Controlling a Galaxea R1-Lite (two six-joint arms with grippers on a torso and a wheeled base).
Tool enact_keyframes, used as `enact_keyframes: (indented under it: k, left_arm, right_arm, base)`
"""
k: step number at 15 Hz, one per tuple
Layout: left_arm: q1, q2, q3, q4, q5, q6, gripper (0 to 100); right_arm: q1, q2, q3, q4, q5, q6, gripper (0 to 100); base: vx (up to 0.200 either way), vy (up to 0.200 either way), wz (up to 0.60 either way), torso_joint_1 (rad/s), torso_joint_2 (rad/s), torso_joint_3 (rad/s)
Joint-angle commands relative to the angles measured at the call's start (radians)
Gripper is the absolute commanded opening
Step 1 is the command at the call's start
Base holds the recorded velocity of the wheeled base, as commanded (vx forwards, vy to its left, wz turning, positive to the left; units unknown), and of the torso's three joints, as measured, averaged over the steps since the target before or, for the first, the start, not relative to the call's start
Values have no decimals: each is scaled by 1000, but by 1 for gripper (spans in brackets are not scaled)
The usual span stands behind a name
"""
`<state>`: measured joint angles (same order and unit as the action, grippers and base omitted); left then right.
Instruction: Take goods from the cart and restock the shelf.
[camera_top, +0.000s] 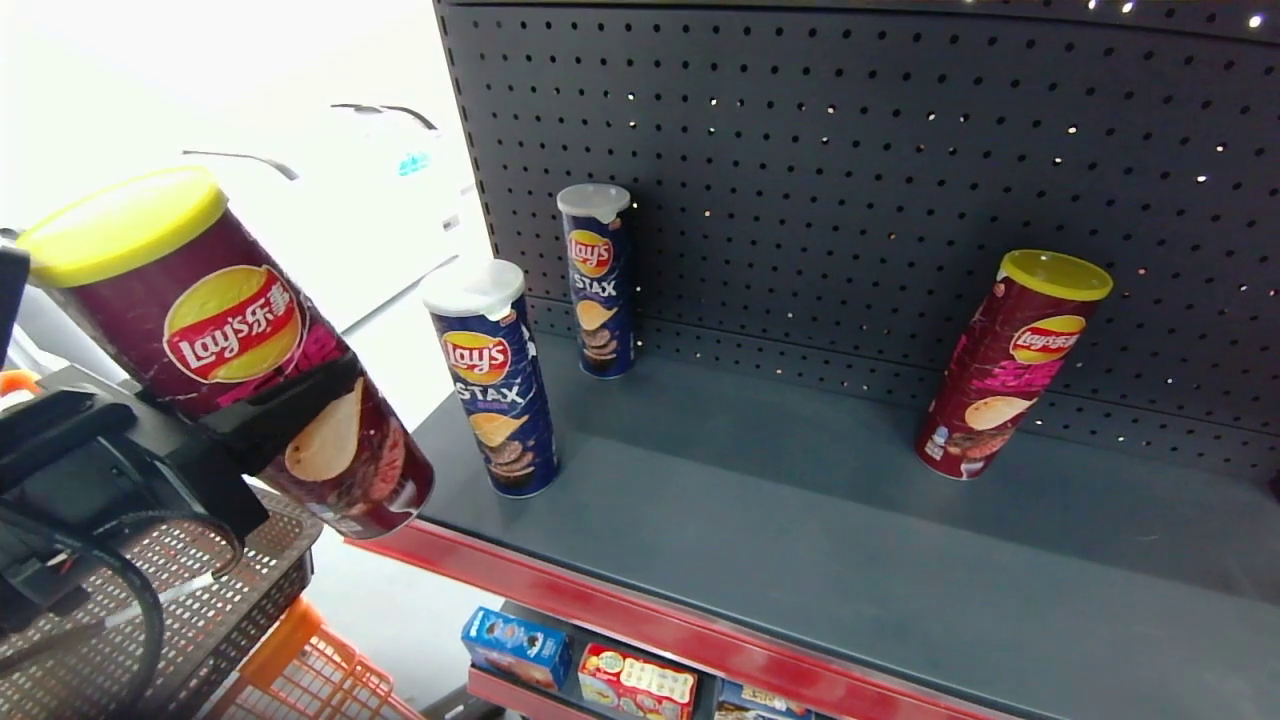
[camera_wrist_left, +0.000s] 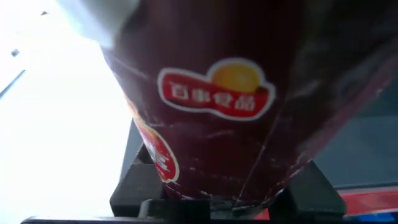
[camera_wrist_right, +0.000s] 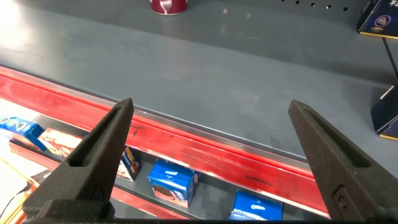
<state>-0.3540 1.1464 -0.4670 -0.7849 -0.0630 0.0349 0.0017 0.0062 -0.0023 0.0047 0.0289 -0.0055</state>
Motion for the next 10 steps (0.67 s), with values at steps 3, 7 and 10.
enact_keyframes:
  k: [3,7,10]
  left_arm:
    - [-168,-2,-1,-1,32,0,0]
    - [-229,46,-36,3,11,0,0]
    - [-281,70,-104,102,-18,0,0]
  right_arm:
    - [0,1,1,0,0,-1,100]
    - [0,1,1,0,0,-1,100]
    - [0,0,1,0,0,-1,100]
  base:
    - [0,0,0,0,0,0]
    - [0,0,0,0,0,0]
    - [0,0,0,0,0,0]
